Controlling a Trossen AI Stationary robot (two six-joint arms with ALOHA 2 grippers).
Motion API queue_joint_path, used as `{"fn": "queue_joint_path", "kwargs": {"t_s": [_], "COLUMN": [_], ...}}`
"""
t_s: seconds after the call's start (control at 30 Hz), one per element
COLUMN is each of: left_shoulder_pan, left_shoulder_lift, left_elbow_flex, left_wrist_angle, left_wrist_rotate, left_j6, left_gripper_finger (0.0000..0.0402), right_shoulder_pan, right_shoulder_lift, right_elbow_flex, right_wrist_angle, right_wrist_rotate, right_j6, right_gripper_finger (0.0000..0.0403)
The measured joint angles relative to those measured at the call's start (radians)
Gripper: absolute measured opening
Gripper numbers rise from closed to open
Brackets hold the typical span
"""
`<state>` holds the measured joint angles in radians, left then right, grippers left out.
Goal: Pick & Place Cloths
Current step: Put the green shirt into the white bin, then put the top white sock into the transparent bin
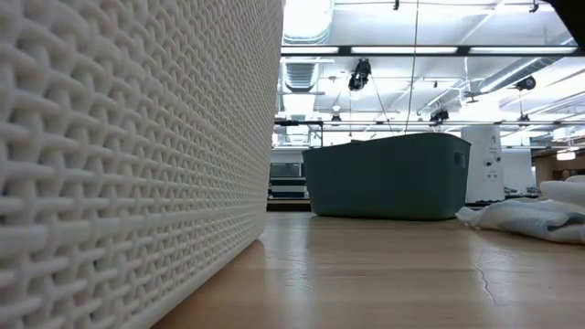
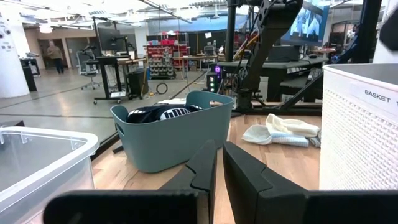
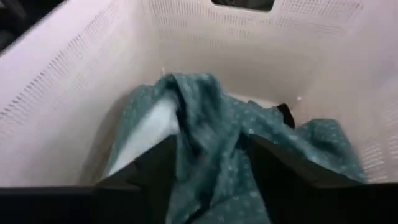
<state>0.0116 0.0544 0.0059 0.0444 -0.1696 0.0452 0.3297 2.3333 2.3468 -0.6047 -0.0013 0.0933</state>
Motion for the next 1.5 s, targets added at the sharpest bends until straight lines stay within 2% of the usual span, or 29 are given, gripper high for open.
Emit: {"fn": "queue_joint_path", "kwargs": {"t_s": [0.17,0.33,0.5,0.7,0.83,0.97,1.1,1.37,1.5], "left_shoulder_pan": [0.0,0.0,0.0,0.0,0.0,0.0,0.0,0.0,0.0], "left_shoulder_lift": [0.0,0.0,0.001,0.001,0.001,0.001,0.001,0.001,0.001], "left_elbow_flex": [0.0,0.0,0.0,0.0,0.0,0.0,0.0,0.0,0.0], "left_wrist_angle": [0.0,0.0,0.0,0.0,0.0,0.0,0.0,0.0,0.0], "left_wrist_rotate": [0.0,0.0,-0.002,-0.003,-0.003,-0.003,-0.003,-0.003,-0.003], "left_j6": [0.0,0.0,0.0,0.0,0.0,0.0,0.0,0.0,0.0], "left_gripper_finger": [0.0035,0.0035,0.0035,0.0035,0.0035,0.0035,0.0035,0.0035,0.0035], "right_shoulder_pan": [0.027,0.078,0.148,0.267,0.343,0.408,0.457,0.474,0.476], "right_shoulder_lift": [-0.068,-0.123,-0.181,-0.218,-0.265,-0.381,-0.534,-0.799,-0.907], "right_elbow_flex": [0.004,0.002,0.002,-0.025,-0.106,-0.279,-0.519,-1.014,-1.193], "right_wrist_angle": [-0.118,-0.227,-0.418,-0.711,-0.806,-0.786,-0.677,-0.235,-0.133], "right_wrist_rotate": [0.033,0.13,0.321,0.6,0.689,0.784,0.837,0.842,0.835], "right_j6": [-0.012,-0.006,0.038,0.203,0.359,0.479,0.59,0.556,0.552], "right_gripper_finger": [0.0257,0.027,0.0247,0.0208,0.0183,0.0154,0.0123,0.0066,0.0042]}}
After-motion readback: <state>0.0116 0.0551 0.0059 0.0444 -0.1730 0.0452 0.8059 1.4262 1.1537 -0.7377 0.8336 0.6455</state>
